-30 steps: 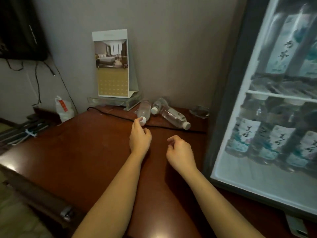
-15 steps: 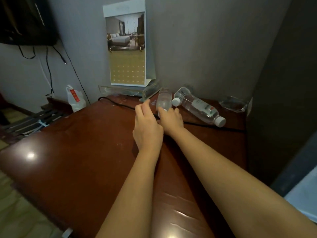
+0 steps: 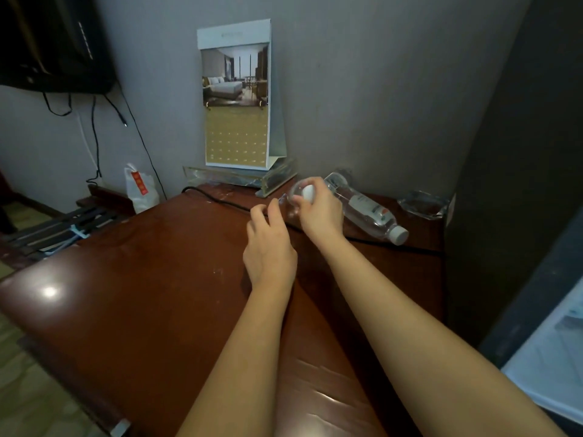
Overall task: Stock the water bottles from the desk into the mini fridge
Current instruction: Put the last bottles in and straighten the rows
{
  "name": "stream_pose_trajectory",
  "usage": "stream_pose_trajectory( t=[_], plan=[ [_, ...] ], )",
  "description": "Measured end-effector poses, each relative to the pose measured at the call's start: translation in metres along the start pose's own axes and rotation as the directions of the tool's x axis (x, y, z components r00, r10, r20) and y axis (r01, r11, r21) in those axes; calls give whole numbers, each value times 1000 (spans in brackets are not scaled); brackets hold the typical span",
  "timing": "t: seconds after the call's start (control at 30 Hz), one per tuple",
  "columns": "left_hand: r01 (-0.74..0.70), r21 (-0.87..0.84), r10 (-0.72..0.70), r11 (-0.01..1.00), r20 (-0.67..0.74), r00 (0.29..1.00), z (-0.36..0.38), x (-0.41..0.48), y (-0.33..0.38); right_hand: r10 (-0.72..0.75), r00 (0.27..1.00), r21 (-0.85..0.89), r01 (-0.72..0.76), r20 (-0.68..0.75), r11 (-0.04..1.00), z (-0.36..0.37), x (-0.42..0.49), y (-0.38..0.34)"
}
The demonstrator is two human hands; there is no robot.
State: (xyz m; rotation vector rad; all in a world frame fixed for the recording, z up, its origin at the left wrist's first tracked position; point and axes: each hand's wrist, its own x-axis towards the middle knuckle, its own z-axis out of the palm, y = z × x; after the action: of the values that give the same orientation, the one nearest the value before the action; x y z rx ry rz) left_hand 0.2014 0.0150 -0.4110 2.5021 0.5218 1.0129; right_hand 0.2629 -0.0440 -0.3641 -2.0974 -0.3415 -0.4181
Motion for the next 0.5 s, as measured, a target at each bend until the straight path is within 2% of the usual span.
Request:
stream_pose_trajectory(
  t=[0.1, 0.2, 0.33, 0.43, 0.5],
  plan=[
    [-37, -10, 37, 999, -13, 999, -3, -1, 0, 15, 1000, 79, -13, -22, 997, -19, -3, -18],
    [-103, -76, 97, 992, -77, 992, -7, -3, 4, -29, 998, 95, 35, -63, 995, -42, -8, -37],
    [-178, -249, 139, 952, -170, 976, -14, -7, 11, -135, 986, -7, 135, -97, 991, -83, -8, -68],
    [-314, -402, 229, 860, -246, 942, -21, -11, 13, -153, 988, -140, 149, -17, 979, -108, -9, -87],
    [-387, -445, 253, 807, -330, 909, -25, -13, 15, -124, 992, -259, 129, 38, 957, -119, -14, -92]
  ],
)
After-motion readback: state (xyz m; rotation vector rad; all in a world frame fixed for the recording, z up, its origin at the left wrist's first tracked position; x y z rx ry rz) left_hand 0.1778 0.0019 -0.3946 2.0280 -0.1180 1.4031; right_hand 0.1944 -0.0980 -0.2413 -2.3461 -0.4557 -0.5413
